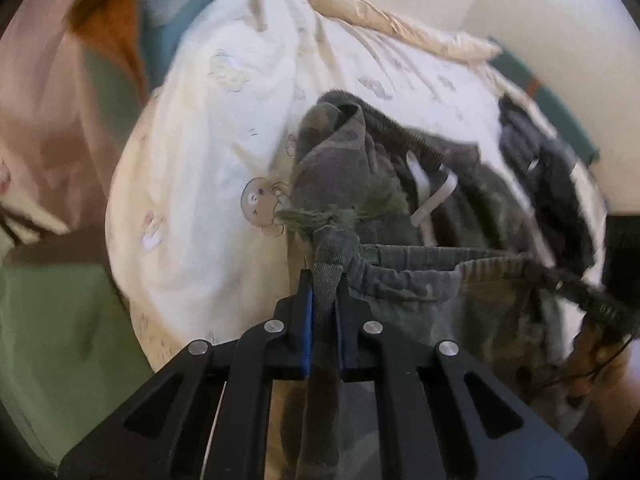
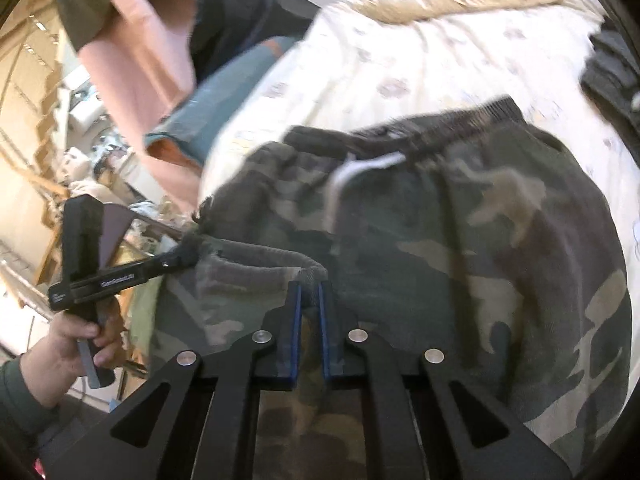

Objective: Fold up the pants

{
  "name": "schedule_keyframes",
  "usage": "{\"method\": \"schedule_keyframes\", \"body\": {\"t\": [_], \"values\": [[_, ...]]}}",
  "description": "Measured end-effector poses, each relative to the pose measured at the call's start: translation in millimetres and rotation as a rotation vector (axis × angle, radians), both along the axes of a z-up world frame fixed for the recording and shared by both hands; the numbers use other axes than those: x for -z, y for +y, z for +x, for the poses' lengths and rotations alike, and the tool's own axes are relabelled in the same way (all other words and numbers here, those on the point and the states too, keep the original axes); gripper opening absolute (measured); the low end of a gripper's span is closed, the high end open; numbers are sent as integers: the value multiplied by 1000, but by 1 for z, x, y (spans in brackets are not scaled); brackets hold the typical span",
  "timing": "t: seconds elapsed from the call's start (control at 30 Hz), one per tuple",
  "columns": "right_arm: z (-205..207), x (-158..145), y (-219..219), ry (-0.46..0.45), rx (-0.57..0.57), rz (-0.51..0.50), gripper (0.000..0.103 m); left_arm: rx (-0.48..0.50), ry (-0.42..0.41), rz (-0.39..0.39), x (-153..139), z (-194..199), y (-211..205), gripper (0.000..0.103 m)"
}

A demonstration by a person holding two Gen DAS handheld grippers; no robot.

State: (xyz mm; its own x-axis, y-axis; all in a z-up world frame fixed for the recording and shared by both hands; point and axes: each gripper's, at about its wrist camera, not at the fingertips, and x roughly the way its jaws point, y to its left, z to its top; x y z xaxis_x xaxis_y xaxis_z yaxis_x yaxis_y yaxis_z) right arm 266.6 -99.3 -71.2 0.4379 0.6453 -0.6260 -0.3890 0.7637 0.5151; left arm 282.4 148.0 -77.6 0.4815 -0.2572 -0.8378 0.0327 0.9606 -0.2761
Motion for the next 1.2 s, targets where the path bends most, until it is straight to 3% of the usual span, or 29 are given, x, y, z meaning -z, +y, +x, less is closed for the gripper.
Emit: {"method": "schedule_keyframes", "body": {"t": [0.07, 0.17, 0.23, 0.4, 0.5, 0.57, 0.63, 0.77, 0.93, 1.07, 1.1, 1.17, 1.2], "values": [[-6, -10, 2, -15, -9, 18, 7, -26, -12, -13, -10, -10, 8, 6], [-18, -25, 8, -47, -30, 25, 7, -46, -49, 30, -23, -23, 16, 2], [-25, -31, 13, -63, -35, 17, 7, -60, -65, 0, -26, -28, 25, 2], [-25, -26, 15, -44, -3, -4, 7, -102, -3, -60, -12, -24, 37, 3], [-24, -22, 7, -35, 56, -46, 7, -63, 50, -54, 3, -15, 25, 15], [-19, -10, -3, 10, 99, -56, 7, -46, 66, -10, 12, -9, 15, 37], [-14, 5, -11, 65, 127, -69, 7, -25, 79, 9, 19, -3, 5, 37], [-7, 27, -24, 121, 160, -74, 7, 32, 39, 89, 23, 6, -12, 36], [-2, 41, -29, 152, 174, -62, 7, 110, 14, 71, 15, 11, -32, 34], [-1, 44, -31, 167, 182, -48, 7, 146, 45, 71, 20, 15, -44, 34], [0, 46, -31, 172, 184, -44, 7, 145, 48, 71, 22, 16, -44, 32], [1, 48, -31, 179, 184, -40, 7, 137, 54, 102, 27, 20, -45, 6], [0, 47, -31, 175, 181, -35, 7, 136, 54, 105, 28, 21, -45, 5]]}}
